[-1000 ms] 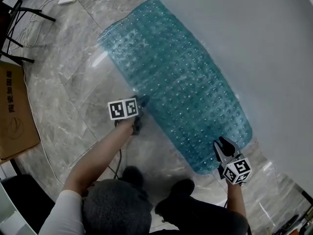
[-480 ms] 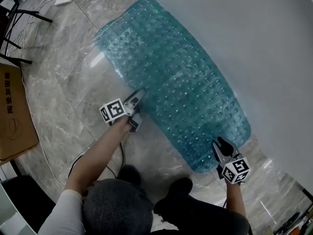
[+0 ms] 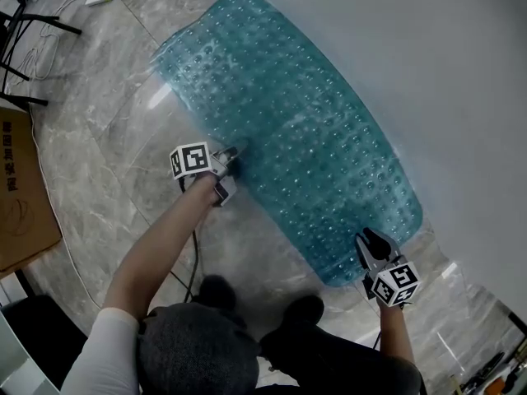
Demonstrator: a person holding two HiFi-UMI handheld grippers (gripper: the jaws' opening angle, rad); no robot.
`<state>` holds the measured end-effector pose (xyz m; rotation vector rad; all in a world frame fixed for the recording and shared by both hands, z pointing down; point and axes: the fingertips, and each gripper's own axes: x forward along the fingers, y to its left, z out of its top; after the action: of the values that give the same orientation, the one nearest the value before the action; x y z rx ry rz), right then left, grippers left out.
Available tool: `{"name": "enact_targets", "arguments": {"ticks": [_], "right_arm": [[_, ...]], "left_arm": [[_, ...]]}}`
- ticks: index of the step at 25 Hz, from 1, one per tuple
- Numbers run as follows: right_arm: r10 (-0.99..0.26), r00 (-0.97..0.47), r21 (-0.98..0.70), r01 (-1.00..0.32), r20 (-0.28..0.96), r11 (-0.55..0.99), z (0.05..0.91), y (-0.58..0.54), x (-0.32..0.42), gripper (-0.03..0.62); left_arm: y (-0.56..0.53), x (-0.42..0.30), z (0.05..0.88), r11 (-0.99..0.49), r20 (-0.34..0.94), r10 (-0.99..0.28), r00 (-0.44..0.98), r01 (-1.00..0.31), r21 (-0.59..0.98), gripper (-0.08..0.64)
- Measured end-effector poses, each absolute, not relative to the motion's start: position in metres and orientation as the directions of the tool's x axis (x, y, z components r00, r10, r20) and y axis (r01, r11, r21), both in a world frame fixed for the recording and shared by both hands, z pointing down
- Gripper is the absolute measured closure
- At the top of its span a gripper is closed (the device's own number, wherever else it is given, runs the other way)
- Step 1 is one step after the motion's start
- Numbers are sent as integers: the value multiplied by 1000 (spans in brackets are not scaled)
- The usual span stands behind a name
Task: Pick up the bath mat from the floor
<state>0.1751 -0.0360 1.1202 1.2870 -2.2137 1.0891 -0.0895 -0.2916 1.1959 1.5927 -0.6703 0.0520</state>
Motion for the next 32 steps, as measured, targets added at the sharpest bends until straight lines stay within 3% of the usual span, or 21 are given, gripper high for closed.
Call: {"name": "enact_targets", "arguments": {"ticks": [2,5,9,12,23,32], "right_arm": [[-569,-523,-438,-850,635,292,1121,-33,173,483],[-572,-520,-434,-852,634,294,1118,-33,173,483],[-580,-513,-423,-857,633,296,1112,-38,179,483],[-587,-506,-416,-861,632,293,1108,-41,184,483],[-593,-517,-410,-855,618,319,1086,-57,187,483],[-594,-506,-384,-862,625,330,1084,-63,194,482]], "left_arm": [[-291,-86,1195,-8,447,-376,812,-485,874,535],[-289,-83,1177,-50,407,-394,824,-461,886,541],[-291,-71,1133,-151,279,-396,875,-362,920,541],[-286,-58,1101,-141,186,-393,901,-258,956,545],[-269,-22,1035,-200,113,-371,922,-198,960,546],[-246,-39,1009,-290,39,-321,946,-138,947,546]]}}
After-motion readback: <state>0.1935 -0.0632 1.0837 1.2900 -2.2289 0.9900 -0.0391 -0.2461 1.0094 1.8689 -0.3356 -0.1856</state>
